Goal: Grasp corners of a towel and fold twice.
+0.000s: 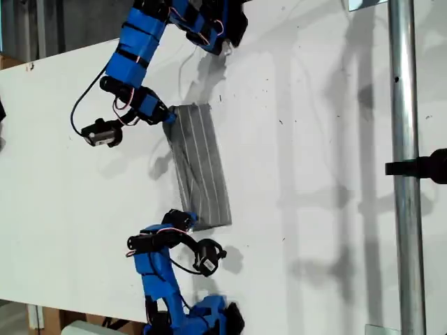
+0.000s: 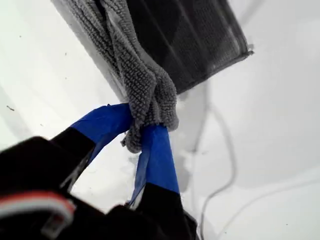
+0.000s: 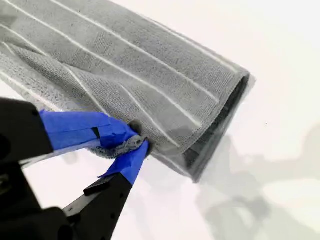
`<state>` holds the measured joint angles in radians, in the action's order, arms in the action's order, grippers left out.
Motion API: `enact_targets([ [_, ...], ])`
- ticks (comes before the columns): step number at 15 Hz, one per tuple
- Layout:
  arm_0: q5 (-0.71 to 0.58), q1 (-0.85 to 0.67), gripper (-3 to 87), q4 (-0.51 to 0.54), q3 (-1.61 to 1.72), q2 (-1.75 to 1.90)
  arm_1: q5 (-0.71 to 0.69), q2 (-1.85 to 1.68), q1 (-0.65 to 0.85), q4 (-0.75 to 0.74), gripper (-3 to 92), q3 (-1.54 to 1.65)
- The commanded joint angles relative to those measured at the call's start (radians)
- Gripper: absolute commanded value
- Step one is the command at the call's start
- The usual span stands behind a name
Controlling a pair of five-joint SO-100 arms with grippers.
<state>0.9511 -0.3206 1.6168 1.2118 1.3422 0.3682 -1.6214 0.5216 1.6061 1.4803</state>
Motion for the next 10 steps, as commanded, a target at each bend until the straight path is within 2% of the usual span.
enact_targets([
  [1,-0.069,-0.098,-2.9,-0.028,-0.002,0.094,-0.066,-0.003,0.066,-0.038,-0.2,-0.129],
  [4,-0.137,-0.209,-2.9,-0.017,0.002,0.158,-0.091,0.0,0.1,-0.103,-0.2,-0.155],
  [6,-0.143,-0.216,-2.9,0.005,0.015,0.198,-0.091,0.005,0.092,-0.129,-0.2,-0.127],
  [10,-0.009,-0.097,-2.8,-0.048,0.175,0.212,-0.017,0.023,0.02,-0.12,-0.2,-0.009],
])
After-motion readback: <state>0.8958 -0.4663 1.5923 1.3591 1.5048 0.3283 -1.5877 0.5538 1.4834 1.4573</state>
